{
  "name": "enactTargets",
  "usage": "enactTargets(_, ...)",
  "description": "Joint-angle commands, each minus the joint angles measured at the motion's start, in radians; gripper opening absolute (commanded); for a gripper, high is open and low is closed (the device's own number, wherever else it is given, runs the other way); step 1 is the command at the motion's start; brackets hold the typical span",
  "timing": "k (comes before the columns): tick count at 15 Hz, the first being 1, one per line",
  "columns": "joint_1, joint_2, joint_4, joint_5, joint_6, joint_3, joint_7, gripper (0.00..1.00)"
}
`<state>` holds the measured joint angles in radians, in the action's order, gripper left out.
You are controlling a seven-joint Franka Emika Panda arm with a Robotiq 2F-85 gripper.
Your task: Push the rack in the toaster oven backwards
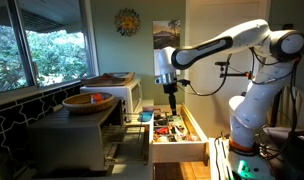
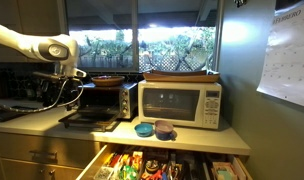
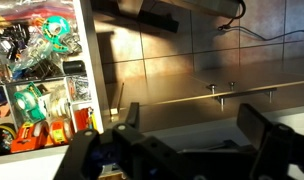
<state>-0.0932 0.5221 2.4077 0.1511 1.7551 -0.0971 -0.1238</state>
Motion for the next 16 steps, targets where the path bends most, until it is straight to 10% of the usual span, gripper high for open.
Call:
enactTargets(1, -0.024, -0.093, -0.006, -0.009, 0.075, -0.017, 0.022, 1.00)
enactTargets(13, -0.034, -0.261, -0.019, -0.076, 0.461, -0.080, 0.165, 0.04)
enactTargets(16, -0.035, -0.295, -0.037, -0.069, 0.516, -0.077, 0.181, 0.00)
